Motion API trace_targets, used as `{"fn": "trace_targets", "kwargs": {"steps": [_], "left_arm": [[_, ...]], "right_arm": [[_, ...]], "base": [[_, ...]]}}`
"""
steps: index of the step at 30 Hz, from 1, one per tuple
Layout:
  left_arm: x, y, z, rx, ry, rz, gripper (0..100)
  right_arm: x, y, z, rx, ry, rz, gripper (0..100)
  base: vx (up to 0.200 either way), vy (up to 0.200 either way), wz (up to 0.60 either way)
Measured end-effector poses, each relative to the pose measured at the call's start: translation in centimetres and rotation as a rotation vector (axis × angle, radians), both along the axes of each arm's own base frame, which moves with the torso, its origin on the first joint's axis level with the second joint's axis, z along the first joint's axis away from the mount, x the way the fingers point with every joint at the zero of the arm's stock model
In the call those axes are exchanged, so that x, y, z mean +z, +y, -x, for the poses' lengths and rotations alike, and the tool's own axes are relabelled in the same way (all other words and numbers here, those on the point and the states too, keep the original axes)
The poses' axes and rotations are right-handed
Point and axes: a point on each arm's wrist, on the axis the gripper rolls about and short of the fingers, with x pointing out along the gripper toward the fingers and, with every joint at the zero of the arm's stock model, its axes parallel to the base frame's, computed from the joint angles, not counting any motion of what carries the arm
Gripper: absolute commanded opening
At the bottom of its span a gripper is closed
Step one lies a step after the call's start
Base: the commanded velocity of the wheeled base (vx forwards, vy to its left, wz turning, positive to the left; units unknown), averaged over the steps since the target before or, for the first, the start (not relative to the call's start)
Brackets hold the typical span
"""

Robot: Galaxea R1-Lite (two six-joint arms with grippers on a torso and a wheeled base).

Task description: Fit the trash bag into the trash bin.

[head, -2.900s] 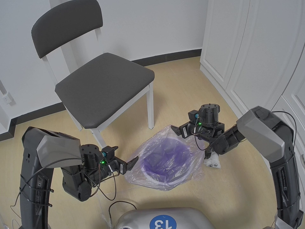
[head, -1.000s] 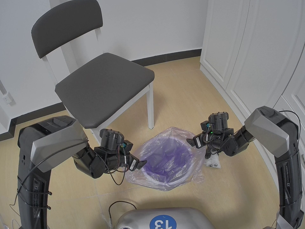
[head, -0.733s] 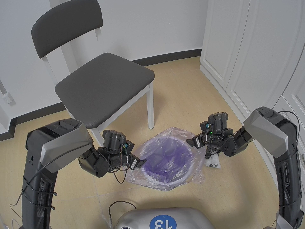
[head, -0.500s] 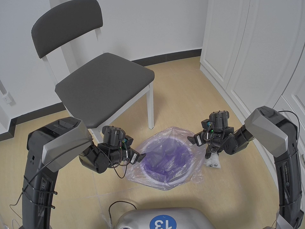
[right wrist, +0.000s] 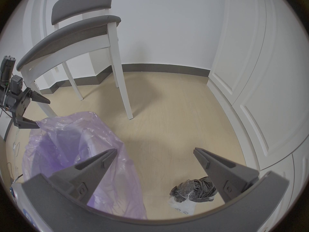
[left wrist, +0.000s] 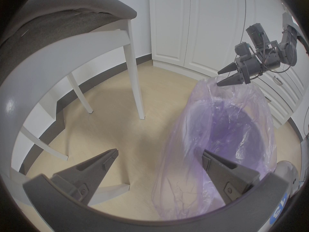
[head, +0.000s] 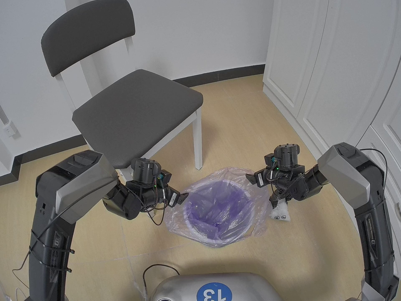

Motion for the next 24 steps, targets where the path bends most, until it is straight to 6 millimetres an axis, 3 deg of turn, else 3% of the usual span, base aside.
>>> {"fn": "trace_targets", "kwargs": {"steps": [9,24], "left_arm": [[-0.7,1.3,-1.6,0.067,-0.022,-0.013,100],[-3.4,1.5,-1.5,0.080,0.026,-0.036,100]], "right_arm": [[-1.3,0.1,-0.5,-0.002,0.008,0.001,100],[-3.8,0.0,-0.6,-0.009,0.048,0.008,100]], "base": [[0.000,0.000,0.00],[0.000,0.000,0.00]]}}
